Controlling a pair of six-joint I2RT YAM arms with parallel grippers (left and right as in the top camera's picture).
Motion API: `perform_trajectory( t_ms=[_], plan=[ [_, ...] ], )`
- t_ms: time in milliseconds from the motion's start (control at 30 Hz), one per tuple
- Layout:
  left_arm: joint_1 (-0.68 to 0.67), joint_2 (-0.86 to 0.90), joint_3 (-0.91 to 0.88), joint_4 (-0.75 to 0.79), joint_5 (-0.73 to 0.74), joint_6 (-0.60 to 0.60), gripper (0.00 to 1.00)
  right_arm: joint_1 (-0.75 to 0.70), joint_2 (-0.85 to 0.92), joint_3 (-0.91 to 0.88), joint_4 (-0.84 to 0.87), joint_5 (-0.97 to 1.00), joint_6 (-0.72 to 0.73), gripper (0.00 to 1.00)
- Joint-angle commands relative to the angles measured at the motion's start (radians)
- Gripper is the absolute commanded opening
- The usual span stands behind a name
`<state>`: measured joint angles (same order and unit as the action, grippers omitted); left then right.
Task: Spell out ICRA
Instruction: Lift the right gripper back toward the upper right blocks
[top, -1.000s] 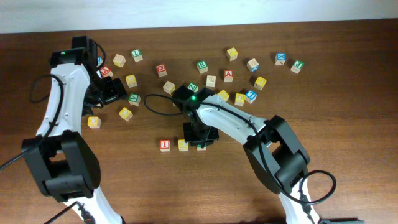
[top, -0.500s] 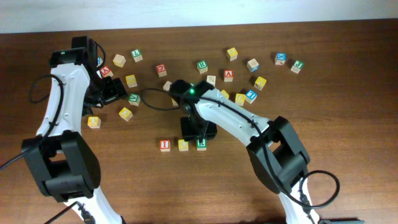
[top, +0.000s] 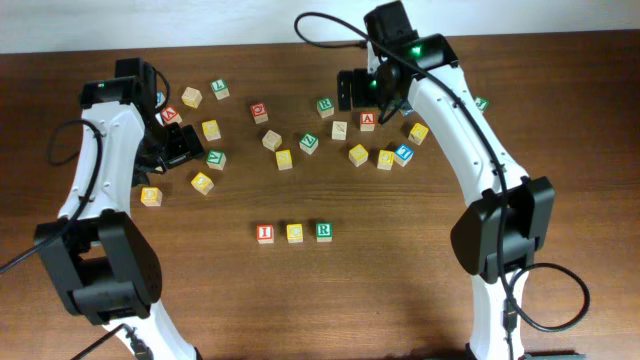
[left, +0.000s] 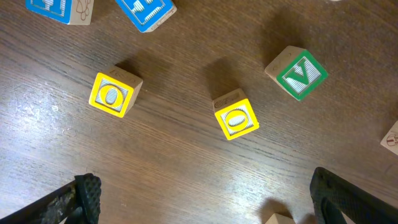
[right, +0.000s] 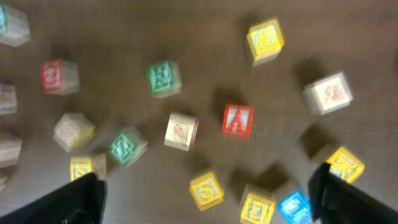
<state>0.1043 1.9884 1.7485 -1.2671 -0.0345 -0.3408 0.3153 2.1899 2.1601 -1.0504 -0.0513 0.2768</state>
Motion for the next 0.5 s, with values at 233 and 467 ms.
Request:
perform_trajectory(
  t_ms=[233, 467],
  plan=[
    [0.003, 0.007, 0.001, 0.001, -0.008, -0.014, 0.99, -0.002, 0.228, -0.004, 0.131, 0.161, -0.014, 0.85],
    [0.003, 0.007, 0.001, 0.001, -0.007, -0.014, 0.99, -0.002, 0.256, -0.013, 0.108, 0.161, -0.014, 0.72]
  ],
)
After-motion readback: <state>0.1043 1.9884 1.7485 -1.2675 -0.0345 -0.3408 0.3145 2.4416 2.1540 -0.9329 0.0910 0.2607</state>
